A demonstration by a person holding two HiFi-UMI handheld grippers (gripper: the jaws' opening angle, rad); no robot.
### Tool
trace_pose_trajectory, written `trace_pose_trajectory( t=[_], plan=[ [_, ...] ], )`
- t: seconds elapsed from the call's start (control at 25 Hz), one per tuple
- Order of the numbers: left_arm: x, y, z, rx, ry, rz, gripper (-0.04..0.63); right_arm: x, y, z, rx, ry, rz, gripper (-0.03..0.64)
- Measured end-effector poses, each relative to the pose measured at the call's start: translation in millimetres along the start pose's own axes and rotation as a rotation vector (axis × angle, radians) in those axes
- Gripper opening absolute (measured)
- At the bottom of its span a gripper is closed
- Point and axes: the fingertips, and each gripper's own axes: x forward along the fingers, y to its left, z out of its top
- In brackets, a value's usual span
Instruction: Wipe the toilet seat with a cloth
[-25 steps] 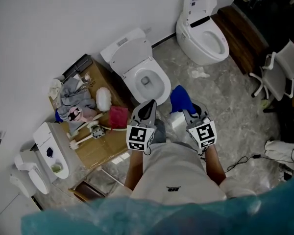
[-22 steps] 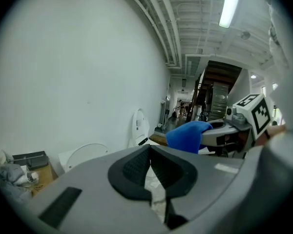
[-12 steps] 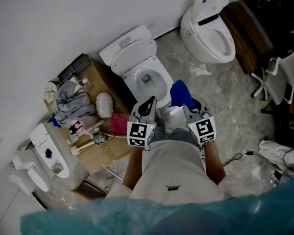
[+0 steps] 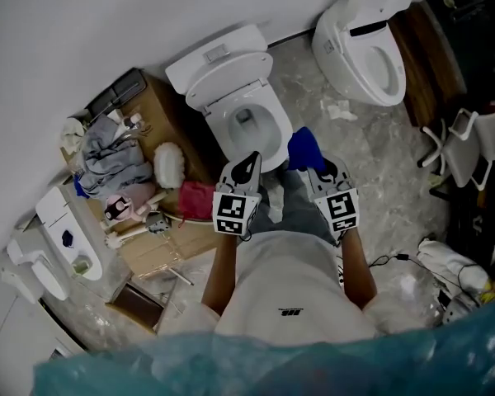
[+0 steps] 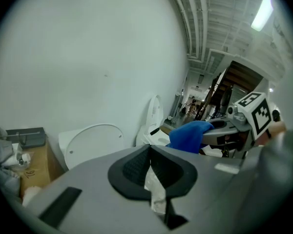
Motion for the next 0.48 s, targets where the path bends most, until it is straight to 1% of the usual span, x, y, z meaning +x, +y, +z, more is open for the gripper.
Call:
trace_pose_trajectory(
  t=[0.28, 0.48],
  plan=[
    [31.7, 17.3, -12.1, -0.05, 0.012, 0.072, 0.009, 41.7, -28.5, -22.1, -0.019, 0.056, 0.075, 0.023],
    [64.6, 27.7, -31.8, -0.091, 0.037, 0.131, 0.009, 81.3, -54.4, -47.3, -0.093, 0.107, 0.126, 0.023]
  ],
)
